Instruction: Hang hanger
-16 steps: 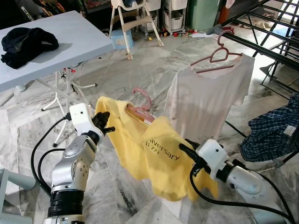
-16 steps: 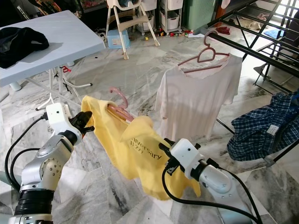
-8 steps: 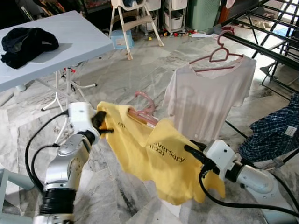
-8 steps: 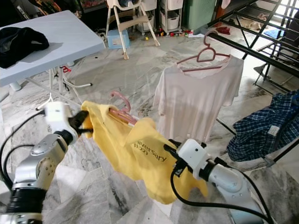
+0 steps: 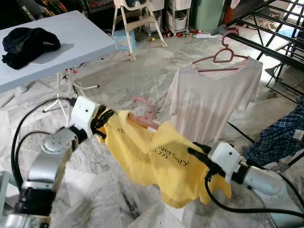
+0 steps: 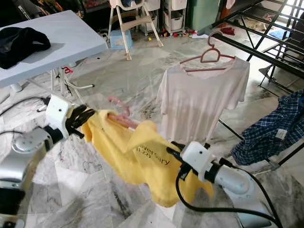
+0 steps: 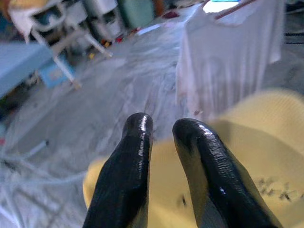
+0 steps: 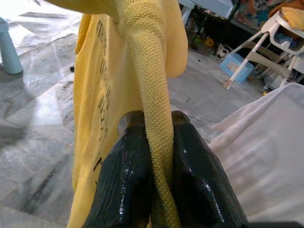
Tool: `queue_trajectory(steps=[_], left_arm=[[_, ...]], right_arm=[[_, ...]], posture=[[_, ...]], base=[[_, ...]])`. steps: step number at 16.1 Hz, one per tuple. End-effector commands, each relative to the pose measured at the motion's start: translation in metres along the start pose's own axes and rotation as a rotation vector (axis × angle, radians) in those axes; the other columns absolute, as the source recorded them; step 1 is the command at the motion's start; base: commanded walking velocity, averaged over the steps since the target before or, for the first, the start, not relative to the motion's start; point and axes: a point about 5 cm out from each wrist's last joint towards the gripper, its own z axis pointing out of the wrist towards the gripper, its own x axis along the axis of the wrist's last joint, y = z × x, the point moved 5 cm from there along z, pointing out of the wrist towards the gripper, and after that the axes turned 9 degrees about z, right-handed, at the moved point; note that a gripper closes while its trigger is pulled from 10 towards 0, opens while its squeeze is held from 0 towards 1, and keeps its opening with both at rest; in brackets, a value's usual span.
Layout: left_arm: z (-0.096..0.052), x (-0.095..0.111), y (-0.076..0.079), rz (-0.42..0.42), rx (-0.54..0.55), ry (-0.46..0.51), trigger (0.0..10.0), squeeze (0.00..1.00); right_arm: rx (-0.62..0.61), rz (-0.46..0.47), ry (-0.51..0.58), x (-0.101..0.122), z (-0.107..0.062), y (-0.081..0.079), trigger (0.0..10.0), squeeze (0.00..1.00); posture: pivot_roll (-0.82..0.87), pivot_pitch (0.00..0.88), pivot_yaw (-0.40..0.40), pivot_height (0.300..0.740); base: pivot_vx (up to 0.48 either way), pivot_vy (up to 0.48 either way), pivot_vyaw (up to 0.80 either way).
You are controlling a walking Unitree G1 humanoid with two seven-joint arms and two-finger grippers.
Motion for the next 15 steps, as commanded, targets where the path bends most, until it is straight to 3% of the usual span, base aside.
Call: queue_trajectory(steps=[1, 4, 8, 10, 15], left_arm=[[-0.002, 0.001, 0.003, 0.059, -0.06, 0.0, 10.0, 1.0], [-0.007, -0.006, 0.013, 0.079, -0.166, -0.018, 10.0, 1.0], [-0.02, -0.017, 0.035, 0.06, -0.348, -0.045, 10.0, 1.0], [-0.024, -0.015, 0.038, 0.048, -0.393, -0.039, 10.0, 1.0], [-0.026, -0.006, 0.016, 0.076, -0.34, 0.001, 10.0, 1.0]], right_arm=[[0.036, -0.018, 0.047, 0.009, 0.001, -0.005, 10.0, 0.0], [0.108, -0.046, 0.027, 0.005, -0.006, -0.015, 10.0, 0.0], [0.131, -0.064, 0.027, 0.004, -0.012, -0.01, 10.0, 0.0], [0.135, -0.075, 0.019, 0.003, -0.014, -0.007, 10.0, 0.0], [0.164, -0.092, -0.006, -0.004, -0.015, -0.008, 10.0, 0.0]], posture=[[-0.13, 0.093, 0.075, 0.74], [-0.13, 0.096, 0.078, 0.74], [-0.13, 0.098, 0.079, 0.74], [-0.13, 0.099, 0.075, 0.74], [-0.13, 0.101, 0.072, 0.74]], base=[[0.0, 0.0, 0.0], [0.0, 0.0, 0.0], [0.0, 0.0, 0.0], [0.0, 0.0, 0.0], [0.0, 0.0, 0.0]])
